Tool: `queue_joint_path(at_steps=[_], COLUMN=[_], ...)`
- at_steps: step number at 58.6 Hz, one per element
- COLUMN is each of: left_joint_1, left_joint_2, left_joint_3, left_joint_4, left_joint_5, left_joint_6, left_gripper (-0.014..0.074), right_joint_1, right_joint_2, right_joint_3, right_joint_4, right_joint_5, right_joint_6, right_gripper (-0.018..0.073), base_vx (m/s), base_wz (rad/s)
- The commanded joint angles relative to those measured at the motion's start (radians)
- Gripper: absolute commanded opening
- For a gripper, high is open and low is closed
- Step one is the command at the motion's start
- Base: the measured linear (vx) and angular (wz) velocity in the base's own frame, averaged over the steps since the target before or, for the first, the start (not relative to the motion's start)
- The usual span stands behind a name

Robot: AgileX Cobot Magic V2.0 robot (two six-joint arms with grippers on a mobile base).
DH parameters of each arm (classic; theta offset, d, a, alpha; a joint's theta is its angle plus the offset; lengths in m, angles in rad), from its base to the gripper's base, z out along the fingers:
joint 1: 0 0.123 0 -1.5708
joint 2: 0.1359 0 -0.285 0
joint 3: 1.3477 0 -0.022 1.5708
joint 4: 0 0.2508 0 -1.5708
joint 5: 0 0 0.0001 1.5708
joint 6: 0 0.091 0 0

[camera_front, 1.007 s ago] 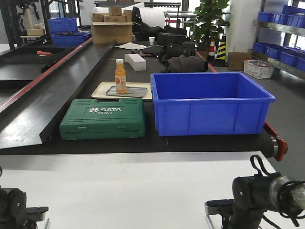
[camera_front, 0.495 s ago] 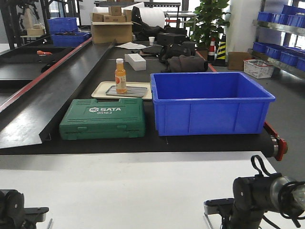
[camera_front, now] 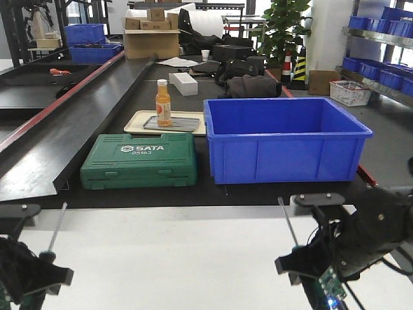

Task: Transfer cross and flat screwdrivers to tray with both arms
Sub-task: 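Close both grippers on the green-and-black screwdriver handles, then lift both held screwdrivers off the table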

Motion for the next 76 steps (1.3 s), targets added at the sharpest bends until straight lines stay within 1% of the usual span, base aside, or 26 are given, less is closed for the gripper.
queue_joint_path(at_steps=[1,11,17,21,34,42,45,53,58,76], left_joint_1=[-0.005,-0.005,-0.005,-0.005,-0.005,-0.005,-0.005,-0.005,-0.005,-0.005], left_joint_2=[-0.141,-0.291,-0.368,-0.420,-0.559,-0.666,-0.712,-0.809,-0.848,-0.866], left_joint_3=[-0.022,-0.022,-0.021,-0.021,-0.020,0.033,0.075,0.154,0.173,0.173], left_joint_4=[-0.014,-0.013,-0.013,-0.013,-0.013,-0.013,-0.015,-0.015,-0.014,-0.014], left_joint_5=[-0.061,-0.084,-0.106,-0.108,-0.110,-0.177,-0.195,-0.192,-0.186,-0.198], left_joint_6=[0.007,0.021,0.035,0.040,0.042,0.085,0.083,0.080,0.082,0.084], left_gripper=[0.0000,0.0000,0.0000,0.0000,0.0000,0.0000,0.0000,0.0000,0.0000,0.0000], right_joint_1=[0.000,0.000,0.000,0.000,-0.001,-0.001,-0.001,-0.001,-0.001,-0.001], right_joint_2=[-0.159,-0.344,-0.482,-0.561,-0.780,-0.886,-0.928,-0.992,-1.005,-1.003], right_joint_3=[-0.026,0.016,0.096,0.147,0.246,0.293,0.304,0.314,0.314,0.314], right_joint_4=[0.011,0.023,0.029,0.029,0.025,0.025,0.025,0.025,0.025,0.030], right_joint_5=[-0.080,-0.176,-0.269,-0.303,-0.311,-0.312,-0.311,-0.299,-0.300,-0.299], right_joint_6=[-0.007,-0.008,-0.012,-0.013,-0.023,-0.032,-0.035,-0.058,-0.064,-0.062], right_gripper=[-0.0011,-0.0010,-0.0009,-0.0009,-0.0008,-0.0008,-0.0008,-0.0008,-0.0008,-0.0008], base_vx=[0.00,0.00,0.00,0.00,0.00,0.00,0.00,0.00,0.00,0.00], base_wz=[0.00,0.00,0.00,0.00,0.00,0.00,0.00,0.00,0.00,0.00])
